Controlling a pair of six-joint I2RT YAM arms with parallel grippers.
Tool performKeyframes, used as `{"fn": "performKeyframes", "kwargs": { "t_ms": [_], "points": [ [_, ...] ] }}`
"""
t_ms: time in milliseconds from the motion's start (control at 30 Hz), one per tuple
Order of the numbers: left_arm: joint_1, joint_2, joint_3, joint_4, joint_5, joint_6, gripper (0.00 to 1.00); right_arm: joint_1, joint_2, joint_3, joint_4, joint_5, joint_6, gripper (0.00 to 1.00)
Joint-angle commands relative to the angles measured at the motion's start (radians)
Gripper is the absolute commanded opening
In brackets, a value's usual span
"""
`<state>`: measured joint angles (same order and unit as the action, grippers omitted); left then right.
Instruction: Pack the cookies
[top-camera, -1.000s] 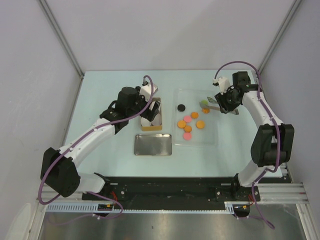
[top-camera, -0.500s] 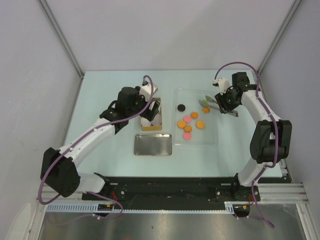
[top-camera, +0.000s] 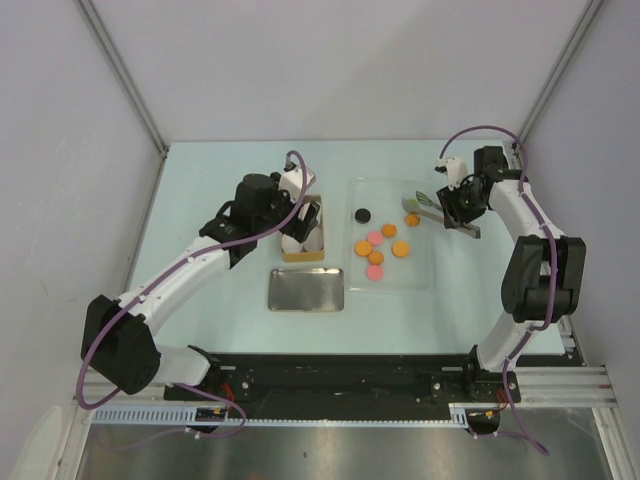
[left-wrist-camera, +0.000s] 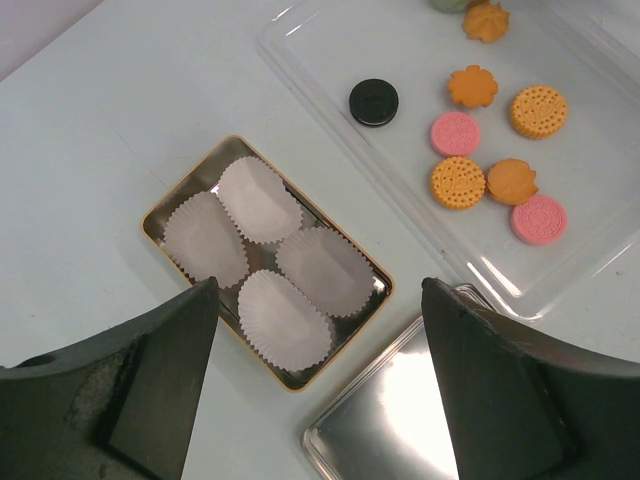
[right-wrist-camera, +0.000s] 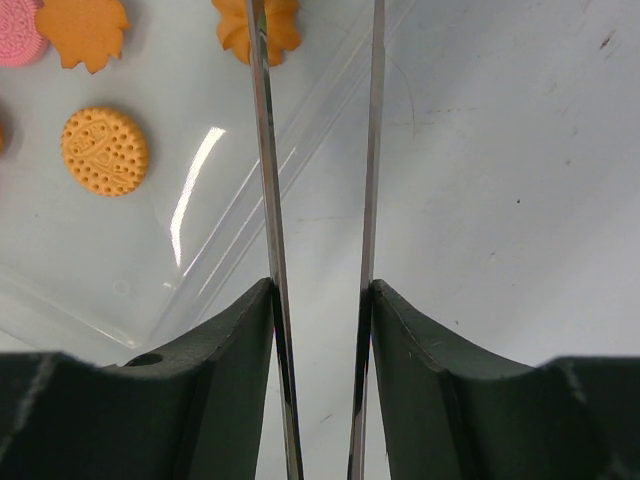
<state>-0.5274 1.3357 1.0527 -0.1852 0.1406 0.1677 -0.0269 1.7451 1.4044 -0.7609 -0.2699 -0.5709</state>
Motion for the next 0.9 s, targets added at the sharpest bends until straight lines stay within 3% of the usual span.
{"fn": "performKeyframes", "kwargs": {
  "t_ms": [0,433,867],
  "points": [
    [0.007,-0.020,-0.007,0.024,-0.004,0.023,0.87,0.001,0.002,0.008,-0.008,-0.022,0.009,0.47],
    [0.006,-0.021,-0.003,0.026,-0.006,0.023,0.87,-0.004,0.016,0.008,-0.034,-0.043,0.008,0.46],
    [0.007,-0.026,-0.010,0.030,-0.010,0.024,0.87,-0.002,0.005,0.008,-0.046,-0.045,0.002,0.37]
  ]
}}
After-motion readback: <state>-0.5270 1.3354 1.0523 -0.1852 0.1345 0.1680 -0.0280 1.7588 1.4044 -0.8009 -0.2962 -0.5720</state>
